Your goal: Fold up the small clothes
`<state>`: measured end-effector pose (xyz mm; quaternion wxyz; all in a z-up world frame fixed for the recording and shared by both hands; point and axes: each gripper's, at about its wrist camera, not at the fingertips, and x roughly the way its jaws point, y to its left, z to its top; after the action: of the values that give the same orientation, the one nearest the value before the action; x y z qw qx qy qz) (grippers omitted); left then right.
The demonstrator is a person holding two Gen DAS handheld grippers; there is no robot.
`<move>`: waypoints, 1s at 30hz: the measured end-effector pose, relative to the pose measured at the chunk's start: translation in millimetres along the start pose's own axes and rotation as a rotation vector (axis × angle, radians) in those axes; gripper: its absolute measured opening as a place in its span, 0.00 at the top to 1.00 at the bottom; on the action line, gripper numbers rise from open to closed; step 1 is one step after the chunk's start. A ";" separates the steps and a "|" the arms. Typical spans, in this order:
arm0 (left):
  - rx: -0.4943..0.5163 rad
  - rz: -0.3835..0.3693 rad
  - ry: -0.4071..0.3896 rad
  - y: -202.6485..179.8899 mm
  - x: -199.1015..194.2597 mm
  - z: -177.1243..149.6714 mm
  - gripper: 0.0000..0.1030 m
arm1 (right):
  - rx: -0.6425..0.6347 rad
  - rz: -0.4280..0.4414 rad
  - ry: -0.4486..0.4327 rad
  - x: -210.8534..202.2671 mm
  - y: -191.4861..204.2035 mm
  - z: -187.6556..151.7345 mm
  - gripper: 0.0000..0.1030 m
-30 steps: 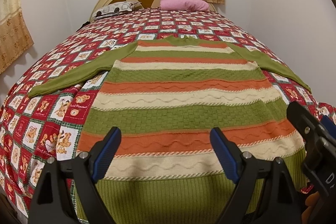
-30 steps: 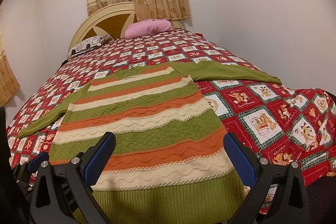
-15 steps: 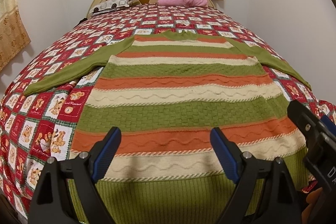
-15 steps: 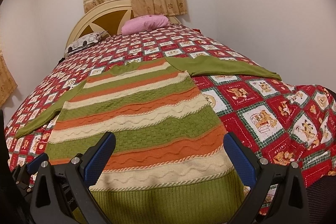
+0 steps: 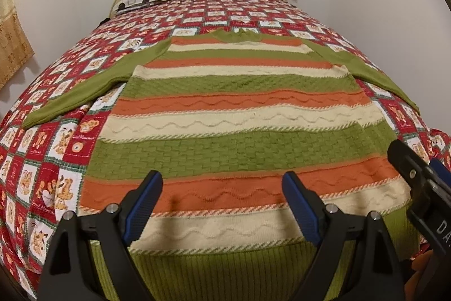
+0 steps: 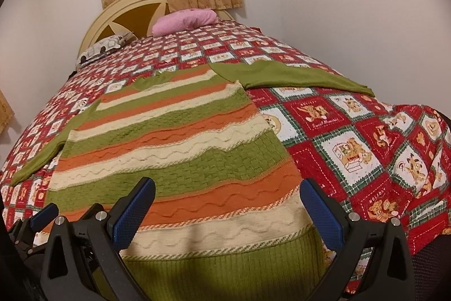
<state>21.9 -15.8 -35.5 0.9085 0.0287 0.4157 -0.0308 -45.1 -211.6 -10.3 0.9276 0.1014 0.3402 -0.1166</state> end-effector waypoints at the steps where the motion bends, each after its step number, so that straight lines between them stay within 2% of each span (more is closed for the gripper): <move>1: 0.001 -0.001 0.006 -0.2 1.8 0.1 0.13 | 0.001 -0.008 0.009 3.6 -1.0 0.4 0.01; 13: -0.006 -0.001 0.045 3.2 22.2 5.1 0.13 | -0.019 -0.037 0.048 25.3 4.6 5.9 0.01; 30: -0.045 0.018 0.055 25.4 54.5 42.4 0.13 | -0.036 -0.078 0.102 62.1 17.1 34.8 0.01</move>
<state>91.4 4.5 -48.4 0.8974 0.0127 0.4408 -0.0125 27.1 -213.8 -23.0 0.9053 0.0773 0.3929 -0.1413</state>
